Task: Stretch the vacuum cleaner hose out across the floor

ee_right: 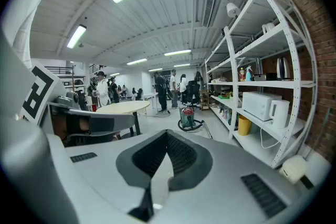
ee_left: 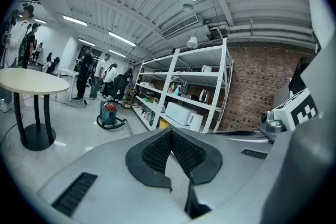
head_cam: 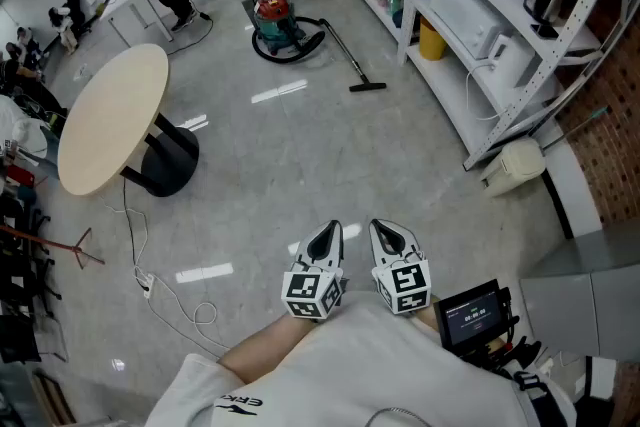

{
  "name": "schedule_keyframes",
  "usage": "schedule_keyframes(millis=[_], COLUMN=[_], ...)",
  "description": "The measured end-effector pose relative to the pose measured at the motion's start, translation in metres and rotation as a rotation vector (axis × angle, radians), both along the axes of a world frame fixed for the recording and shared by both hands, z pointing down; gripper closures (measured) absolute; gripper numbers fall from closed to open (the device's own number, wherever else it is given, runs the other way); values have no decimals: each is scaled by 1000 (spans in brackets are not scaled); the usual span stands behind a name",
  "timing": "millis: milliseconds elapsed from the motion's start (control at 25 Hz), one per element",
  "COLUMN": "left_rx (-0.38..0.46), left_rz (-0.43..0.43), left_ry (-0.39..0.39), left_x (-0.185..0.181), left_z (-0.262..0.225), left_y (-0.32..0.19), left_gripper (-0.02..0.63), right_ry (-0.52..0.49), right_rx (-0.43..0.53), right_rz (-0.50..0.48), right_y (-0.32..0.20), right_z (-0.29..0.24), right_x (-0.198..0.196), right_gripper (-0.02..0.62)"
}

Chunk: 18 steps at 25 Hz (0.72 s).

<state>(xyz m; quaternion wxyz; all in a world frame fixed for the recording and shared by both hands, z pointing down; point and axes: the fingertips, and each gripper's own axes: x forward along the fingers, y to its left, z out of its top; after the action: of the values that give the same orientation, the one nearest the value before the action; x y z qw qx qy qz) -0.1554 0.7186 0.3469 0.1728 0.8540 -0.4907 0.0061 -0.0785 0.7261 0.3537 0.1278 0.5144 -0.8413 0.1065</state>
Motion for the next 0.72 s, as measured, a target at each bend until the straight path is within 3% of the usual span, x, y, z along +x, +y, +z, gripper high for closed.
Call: schedule_keyframes(millis=[720], left_rx=[4], left_rz=[6], left_ry=[7], left_x=[-20], left_z=[-3], left_y=[-6], left_gripper=[604], right_ry=[-11], right_rx=[18], right_rz=[17], right_y=[-7], right_z=[-7], right_x=[-19], right_gripper=[595])
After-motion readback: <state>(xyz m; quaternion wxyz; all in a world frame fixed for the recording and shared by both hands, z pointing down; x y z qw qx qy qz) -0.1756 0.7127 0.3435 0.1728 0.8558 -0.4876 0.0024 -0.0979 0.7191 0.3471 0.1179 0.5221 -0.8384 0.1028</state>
